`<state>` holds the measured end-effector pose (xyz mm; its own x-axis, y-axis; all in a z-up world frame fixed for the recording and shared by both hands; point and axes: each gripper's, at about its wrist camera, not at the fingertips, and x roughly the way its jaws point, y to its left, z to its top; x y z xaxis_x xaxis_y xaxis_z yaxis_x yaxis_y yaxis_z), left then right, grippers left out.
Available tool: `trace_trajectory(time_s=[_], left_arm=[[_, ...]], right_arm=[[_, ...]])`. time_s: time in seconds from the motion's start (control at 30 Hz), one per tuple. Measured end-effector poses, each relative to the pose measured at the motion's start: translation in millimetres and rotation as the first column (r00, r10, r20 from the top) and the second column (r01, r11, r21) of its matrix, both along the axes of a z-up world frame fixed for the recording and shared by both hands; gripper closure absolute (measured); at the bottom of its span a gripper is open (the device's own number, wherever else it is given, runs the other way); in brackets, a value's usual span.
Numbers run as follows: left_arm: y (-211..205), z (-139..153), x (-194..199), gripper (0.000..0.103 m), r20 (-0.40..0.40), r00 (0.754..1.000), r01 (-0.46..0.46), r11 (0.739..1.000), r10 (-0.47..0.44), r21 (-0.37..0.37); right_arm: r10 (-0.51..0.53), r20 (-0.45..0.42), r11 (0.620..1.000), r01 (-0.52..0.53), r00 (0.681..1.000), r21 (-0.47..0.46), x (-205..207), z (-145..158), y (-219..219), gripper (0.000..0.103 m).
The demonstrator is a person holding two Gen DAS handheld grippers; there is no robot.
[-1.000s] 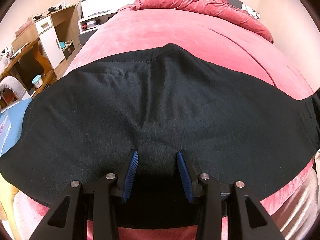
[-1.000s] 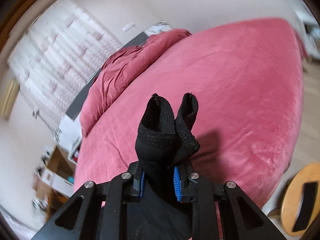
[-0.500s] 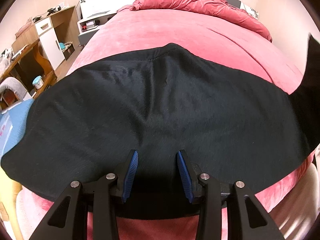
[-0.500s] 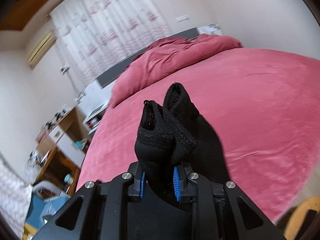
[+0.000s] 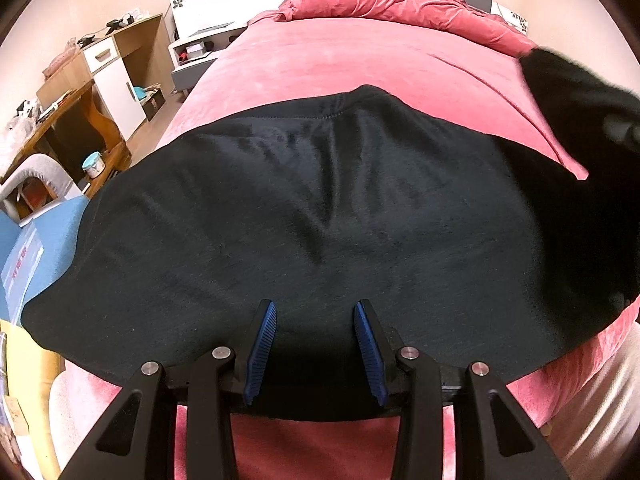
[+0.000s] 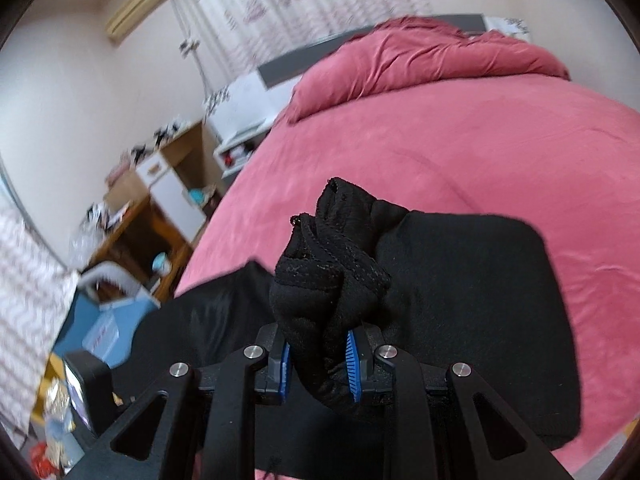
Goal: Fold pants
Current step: 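Lift the cuff with the right tool and lay it over the trousers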
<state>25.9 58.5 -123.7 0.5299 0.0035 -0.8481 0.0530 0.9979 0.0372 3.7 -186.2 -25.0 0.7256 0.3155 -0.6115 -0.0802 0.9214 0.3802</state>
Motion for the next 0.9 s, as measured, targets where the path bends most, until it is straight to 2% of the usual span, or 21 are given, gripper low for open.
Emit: trace_trajectory(time_s=[0.27,0.33,0.4,0.47,0.53,0.6,0.7,0.8,0.9], left_arm=[[0.9,-2.0,2.6,0.061,-0.001,1.000,0.003,1.000,-0.003,-0.002],[0.2,-2.4,2.6,0.061,0.001,1.000,0.003,1.000,-0.003,0.003],[-1.3,-3.1,2.1,0.061,0.003,1.000,0.003,1.000,-0.003,0.010],[-2.5,-3.3,1.6,0.061,0.005,1.000,0.003,1.000,-0.003,0.015],[-2.5,-3.6,1.0,0.061,0.006,1.000,0.001,1.000,-0.002,0.006],[1.0,-1.5,0.4,0.061,0.002,1.000,0.000,1.000,0.000,-0.031],[8.1,3.9,-2.2,0.061,0.009,1.000,0.007,0.989,-0.006,-0.145],[6.9,14.3,-5.7,0.061,0.055,0.998,0.044,0.973,-0.032,-0.227],[-3.2,25.4,0.0,0.061,0.085,0.993,0.100,0.952,-0.079,-0.290]], right_arm=[[0.084,-0.117,0.996,-0.088,0.990,-0.032,11.5,-49.5,30.8,0.080],[0.099,-0.147,0.994,-0.105,0.984,-0.032,13.3,-60.1,34.4,0.077],[0.112,-0.165,0.992,-0.119,0.980,-0.036,12.4,-67.5,36.3,0.070],[0.158,-0.171,0.987,-0.158,0.973,0.015,11.2,-74.3,36.6,0.045],[0.206,-0.160,0.977,-0.194,0.965,0.088,5.8,-76.2,33.5,0.038],[0.226,-0.142,0.973,-0.217,0.964,0.075,-0.8,-73.4,34.4,0.039],[0.248,-0.079,0.968,-0.243,0.966,0.062,-17.2,-60.6,23.9,0.039],[0.170,-0.017,0.982,-0.168,0.985,0.083,-30.2,-46.8,-2.6,0.039],[0.023,-0.023,0.997,-0.021,0.999,0.072,-35.4,-42.8,-38.0,0.040]])
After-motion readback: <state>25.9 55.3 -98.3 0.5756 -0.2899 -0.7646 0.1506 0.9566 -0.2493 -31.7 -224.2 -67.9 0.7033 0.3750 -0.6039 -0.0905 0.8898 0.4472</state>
